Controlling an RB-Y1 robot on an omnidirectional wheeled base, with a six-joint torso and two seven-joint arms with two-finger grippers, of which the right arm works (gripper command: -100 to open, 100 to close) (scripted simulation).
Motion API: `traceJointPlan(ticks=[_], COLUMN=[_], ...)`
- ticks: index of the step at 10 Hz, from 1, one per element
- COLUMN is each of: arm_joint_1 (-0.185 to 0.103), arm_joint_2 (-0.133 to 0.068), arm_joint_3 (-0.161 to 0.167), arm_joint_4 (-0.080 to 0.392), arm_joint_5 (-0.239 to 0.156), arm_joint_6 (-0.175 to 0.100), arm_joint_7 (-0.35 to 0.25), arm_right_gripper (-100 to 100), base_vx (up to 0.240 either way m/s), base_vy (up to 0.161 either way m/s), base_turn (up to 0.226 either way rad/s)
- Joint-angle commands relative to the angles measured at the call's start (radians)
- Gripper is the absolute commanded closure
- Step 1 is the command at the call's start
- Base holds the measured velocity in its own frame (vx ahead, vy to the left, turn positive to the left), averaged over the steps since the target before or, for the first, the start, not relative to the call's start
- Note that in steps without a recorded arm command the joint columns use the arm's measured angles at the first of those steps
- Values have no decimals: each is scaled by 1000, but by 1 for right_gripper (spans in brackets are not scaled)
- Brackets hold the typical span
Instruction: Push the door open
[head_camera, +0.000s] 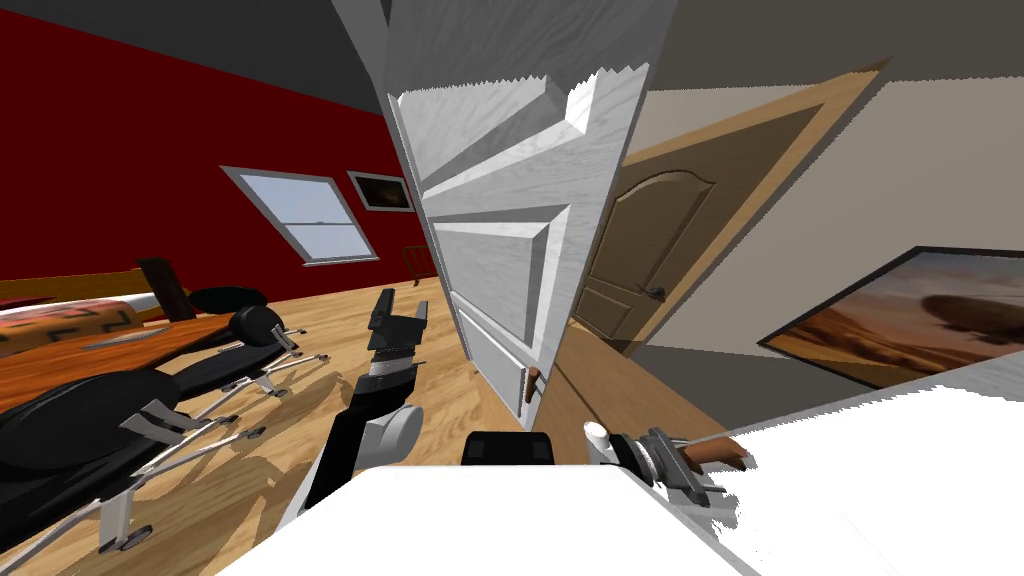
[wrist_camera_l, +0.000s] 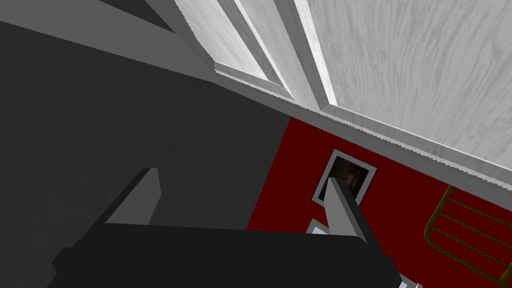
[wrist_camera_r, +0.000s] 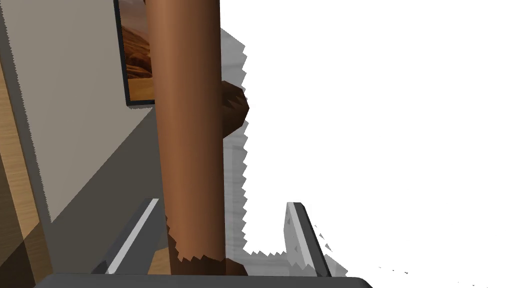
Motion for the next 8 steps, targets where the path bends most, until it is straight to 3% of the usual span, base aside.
traceJointPlan(ticks=[1,2,4,8], arm_joint_1=[29,9,9,-20], arm_joint_2=[3,8,8,20], arm_joint_3=[-9,-39,-39,-84], arm_joint_4=[-41,-35,-35,-26], arm_joint_5=[-4,-39,-39,-90], arm_joint_6=[-13,-33,-33,-64], arm_joint_7=[20,43,43,76], arm_right_gripper=[100,100,100,100], base_vx=[6,3,18,16], base_vy=[-29,-72,-60,-50], base_turn=[-32,120,52,55])
